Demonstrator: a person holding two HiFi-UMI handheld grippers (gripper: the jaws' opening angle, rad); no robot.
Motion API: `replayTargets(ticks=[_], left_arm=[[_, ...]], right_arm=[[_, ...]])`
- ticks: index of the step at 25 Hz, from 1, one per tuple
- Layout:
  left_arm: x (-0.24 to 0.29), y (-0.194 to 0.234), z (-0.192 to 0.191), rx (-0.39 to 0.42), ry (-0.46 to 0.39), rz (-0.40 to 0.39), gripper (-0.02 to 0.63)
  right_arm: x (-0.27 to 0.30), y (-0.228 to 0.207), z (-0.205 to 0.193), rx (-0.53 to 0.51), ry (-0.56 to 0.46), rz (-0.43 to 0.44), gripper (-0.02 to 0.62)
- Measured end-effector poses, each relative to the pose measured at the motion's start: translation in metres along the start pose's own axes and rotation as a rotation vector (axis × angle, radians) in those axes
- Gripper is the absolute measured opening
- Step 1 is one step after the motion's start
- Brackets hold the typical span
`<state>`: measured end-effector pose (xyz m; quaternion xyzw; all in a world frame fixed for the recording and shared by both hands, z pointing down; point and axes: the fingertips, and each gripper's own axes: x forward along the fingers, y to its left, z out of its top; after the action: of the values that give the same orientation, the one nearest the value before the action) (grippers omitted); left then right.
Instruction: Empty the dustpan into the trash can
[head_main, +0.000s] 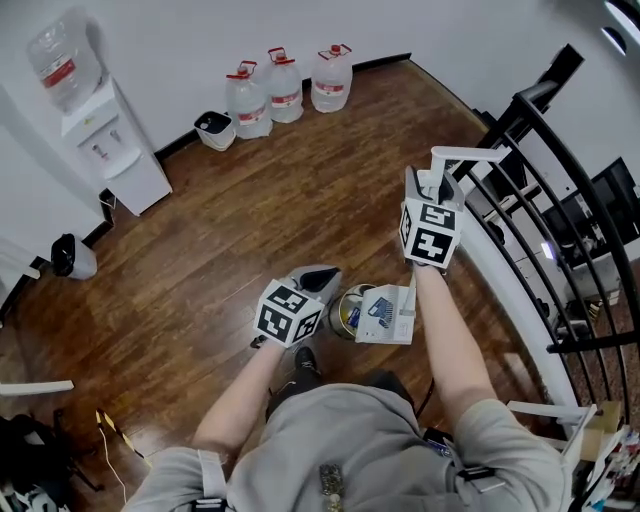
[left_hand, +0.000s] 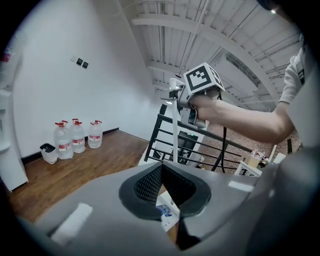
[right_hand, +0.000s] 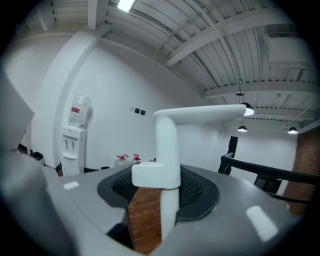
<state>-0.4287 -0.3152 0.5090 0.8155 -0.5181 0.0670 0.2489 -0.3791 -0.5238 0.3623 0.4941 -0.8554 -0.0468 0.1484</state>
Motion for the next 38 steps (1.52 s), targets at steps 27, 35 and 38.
replayTargets(ticks=[27, 35, 38], left_arm=[[-0.055, 0.084, -0.012, -0.138, -0.083, 0.122, 0.005], [-0.039, 0.072, -0.001, -0.102, -0.071, 0.091, 0.005], [-0.026, 0.060, 0.001, -0.082, -0.049, 0.065, 0.005]], right_arm=[[0.059, 0.116, 0.000, -0.130, 0.072, 0.122, 0.199], [0.042, 0.082, 0.001, -0.086, 0.064, 0.109, 0.199], [0.031, 0.062, 0.002, -0.064, 0.048, 0.112, 0.199]])
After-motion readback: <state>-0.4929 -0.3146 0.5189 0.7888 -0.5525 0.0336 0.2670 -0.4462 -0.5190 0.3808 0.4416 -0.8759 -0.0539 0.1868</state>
